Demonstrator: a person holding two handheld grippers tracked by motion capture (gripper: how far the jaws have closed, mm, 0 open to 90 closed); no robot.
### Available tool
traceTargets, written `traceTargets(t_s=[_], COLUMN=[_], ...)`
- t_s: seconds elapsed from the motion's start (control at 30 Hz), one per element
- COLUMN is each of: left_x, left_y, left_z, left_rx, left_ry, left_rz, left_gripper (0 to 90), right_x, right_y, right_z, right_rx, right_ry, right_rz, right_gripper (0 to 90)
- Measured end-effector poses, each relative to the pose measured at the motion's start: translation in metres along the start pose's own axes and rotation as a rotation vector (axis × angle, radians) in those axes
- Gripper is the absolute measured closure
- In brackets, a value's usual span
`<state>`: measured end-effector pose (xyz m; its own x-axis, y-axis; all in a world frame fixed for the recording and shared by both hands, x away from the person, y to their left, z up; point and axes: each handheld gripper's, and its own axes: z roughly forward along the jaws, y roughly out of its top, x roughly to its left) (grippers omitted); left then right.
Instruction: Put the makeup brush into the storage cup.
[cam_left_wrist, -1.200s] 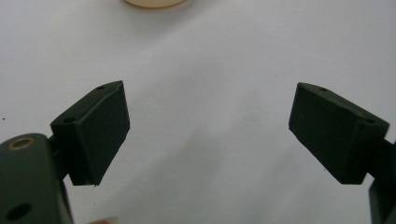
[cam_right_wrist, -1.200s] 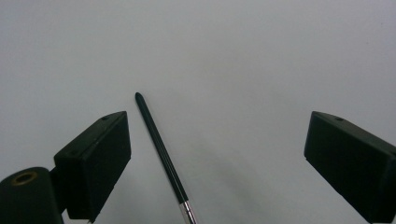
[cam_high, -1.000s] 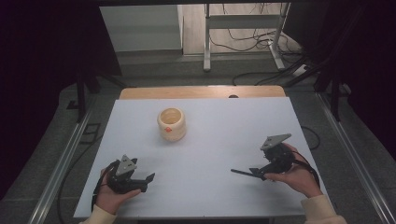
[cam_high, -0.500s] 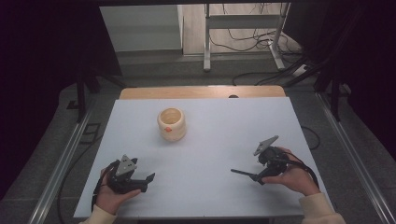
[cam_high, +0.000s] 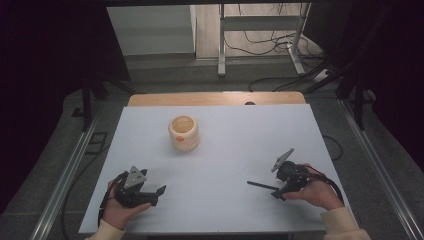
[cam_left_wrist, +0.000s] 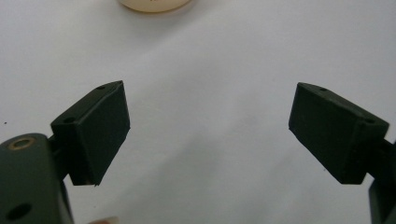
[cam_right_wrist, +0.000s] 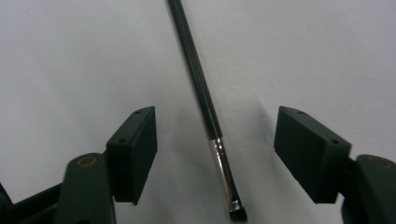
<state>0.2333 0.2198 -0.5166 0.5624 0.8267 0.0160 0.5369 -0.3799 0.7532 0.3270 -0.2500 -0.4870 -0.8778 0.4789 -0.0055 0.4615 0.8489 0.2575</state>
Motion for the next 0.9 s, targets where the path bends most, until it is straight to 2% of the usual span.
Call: traceTargets(t_s=[0.07,0.17,0.3,0.33,0.37,0.43,0.57,0.73,0.77,0.9], left_x=[0.0,0.0003,0.0005,0.0005,0.0003,0.0002,0.0003,0.0002,0.0003,-0.0001], left_y=[0.0,-0.0002,-0.0003,-0.0003,-0.0001,-0.0001,-0.0001,-0.0002,-0.0001,-0.0001], left_z=[0.0001,0.0002,0.0003,0.0003,0.0001,0.0,-0.0002,-0.0001,-0.0002,-0.0003], left_rx=[0.0,0.001,0.002,0.002,0.001,0.001,0.001,0.001,0.001,0.0], left_ry=[-0.001,-0.001,0.0,0.0,0.0,0.0,0.001,0.001,0.001,0.001], left_rz=[0.0,0.001,0.001,0.001,0.002,0.002,0.003,0.002,0.002,0.003], left_gripper=[12.9,13.0,13.0,13.0,13.0,13.0,13.0,13.0,13.0,13.0], right_x=[-0.0001,-0.0006,-0.0011,-0.0011,0.0005,0.0021,0.0019,0.0021,0.0025,0.0034], right_y=[0.0,-0.0007,-0.0009,-0.0009,-0.0003,0.0013,0.0019,0.0025,0.0027,0.0026], right_z=[0.0007,0.0042,0.0028,0.0028,0.0026,0.0026,0.0028,0.003,0.003,0.0029], right_rx=[0.008,0.044,0.049,0.049,0.054,0.065,0.066,0.07,0.073,0.07], right_ry=[0.0,0.012,-0.009,-0.009,-0.003,0.004,0.01,0.014,0.013,0.004], right_rz=[-0.001,0.0,-0.013,-0.013,-0.037,-0.058,-0.068,-0.097,-0.119,-0.126], right_gripper=[33.4,42.3,55.4,55.4,62.6,68.0,78.0,82.6,82.9,83.0])
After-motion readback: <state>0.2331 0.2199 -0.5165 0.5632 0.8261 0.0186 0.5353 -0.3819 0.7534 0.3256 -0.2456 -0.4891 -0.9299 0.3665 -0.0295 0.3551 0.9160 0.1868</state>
